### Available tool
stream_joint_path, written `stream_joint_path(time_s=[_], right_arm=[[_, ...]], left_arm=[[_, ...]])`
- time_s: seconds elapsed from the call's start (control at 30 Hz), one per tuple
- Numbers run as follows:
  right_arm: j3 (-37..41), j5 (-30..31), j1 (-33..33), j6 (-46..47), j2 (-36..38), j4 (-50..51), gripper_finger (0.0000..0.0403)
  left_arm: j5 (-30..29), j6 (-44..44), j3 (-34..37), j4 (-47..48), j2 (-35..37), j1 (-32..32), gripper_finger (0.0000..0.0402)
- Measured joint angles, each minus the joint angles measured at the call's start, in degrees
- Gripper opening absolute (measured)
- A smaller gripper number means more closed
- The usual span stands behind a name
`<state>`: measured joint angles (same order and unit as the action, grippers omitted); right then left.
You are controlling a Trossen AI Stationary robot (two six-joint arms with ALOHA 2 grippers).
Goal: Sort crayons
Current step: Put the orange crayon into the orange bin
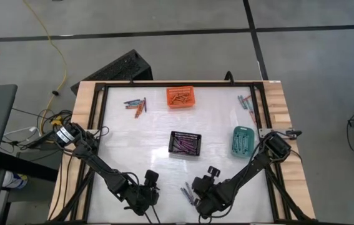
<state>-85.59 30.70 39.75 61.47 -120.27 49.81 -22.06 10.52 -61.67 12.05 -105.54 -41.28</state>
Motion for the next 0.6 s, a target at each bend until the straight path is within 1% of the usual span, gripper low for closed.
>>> stream_joint_path(time_s=[0.13,0.23,0.37,0.5,0.6], right_arm=[[-1.0,0.8,0.0,0.0,0.0,0.8,0.012],[-1.1,0.8,0.3,0.1,0.0,0.8,0.0126],[-0.5,0.7,0.8,2.4,0.0,1.2,0.0146],[0.9,-1.9,1.7,5.7,0.0,1.4,0.0173],[2.0,-2.4,2.7,8.5,0.1,0.9,0.0188]], left_arm=[[0.8,0.0,0.0,0.0,0.0,0.2,0.0164],[0.8,0.0,0.0,0.0,0.0,0.2,0.0164],[0.8,0.0,0.0,0.0,0.0,0.2,0.0164],[0.8,0.0,0.0,0.0,0.0,0.2,0.0164],[0.8,0.1,0.0,0.0,0.0,0.2,0.0164]])
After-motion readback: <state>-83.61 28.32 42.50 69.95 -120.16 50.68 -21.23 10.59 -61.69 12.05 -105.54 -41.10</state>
